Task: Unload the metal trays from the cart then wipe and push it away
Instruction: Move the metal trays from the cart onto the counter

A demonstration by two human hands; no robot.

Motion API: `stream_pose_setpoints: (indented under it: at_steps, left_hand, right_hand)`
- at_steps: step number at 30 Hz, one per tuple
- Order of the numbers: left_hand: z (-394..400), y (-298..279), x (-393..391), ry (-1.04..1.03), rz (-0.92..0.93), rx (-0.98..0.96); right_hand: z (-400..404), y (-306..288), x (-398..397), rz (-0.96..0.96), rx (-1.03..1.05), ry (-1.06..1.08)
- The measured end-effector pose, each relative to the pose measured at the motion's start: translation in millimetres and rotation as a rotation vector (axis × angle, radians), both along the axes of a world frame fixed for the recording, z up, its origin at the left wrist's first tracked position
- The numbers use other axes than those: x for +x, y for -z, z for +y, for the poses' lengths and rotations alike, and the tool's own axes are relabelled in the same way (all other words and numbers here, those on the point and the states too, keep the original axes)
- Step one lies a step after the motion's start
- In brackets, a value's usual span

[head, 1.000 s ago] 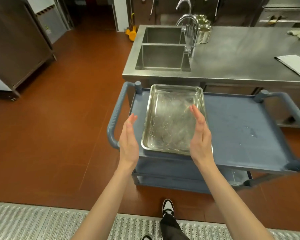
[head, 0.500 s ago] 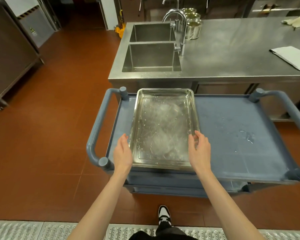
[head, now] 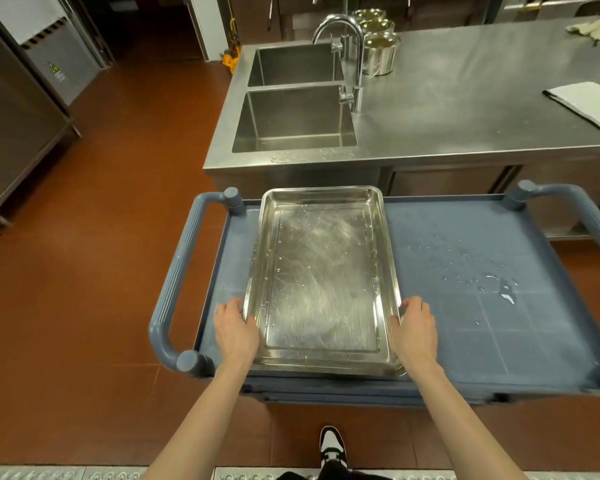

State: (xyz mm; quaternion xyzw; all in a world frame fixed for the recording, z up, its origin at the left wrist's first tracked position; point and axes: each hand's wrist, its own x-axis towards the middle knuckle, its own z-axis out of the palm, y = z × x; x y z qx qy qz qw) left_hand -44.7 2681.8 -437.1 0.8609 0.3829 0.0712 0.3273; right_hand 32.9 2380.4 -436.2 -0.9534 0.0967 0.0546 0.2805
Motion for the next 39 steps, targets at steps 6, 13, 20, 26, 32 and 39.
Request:
stream_pose_setpoints:
  at_steps: [6,13,20,26,32,39]
  left_hand:
    - [9,1,7,-0.005,0.041,-0.011]
    - [15,-4,19,-0.009,0.193,-0.037]
    - [4,-6,8,0.021,0.078,-0.043]
    - [-7,-27,-3,-0.094,-0.063,-0.117]
    - [-20,-60,-23,-0.151,-0.177,-0.184]
    - [-20,-100,-60,-0.261,-0.249,-0.242]
  right_hand:
    - [-2,2,8,0.032,0.046,0.013]
    - [-10,-5,26,0.24,0.05,-0.034]
    - [-1,-8,9,0.105,0.164,0.026]
    - [-2,-16,-6,0.027,0.289,0.091]
    - [-8,-50,-14,0.002,0.337,0.12]
    - [-2,-98,-25,-0.032,0.353,0.031]
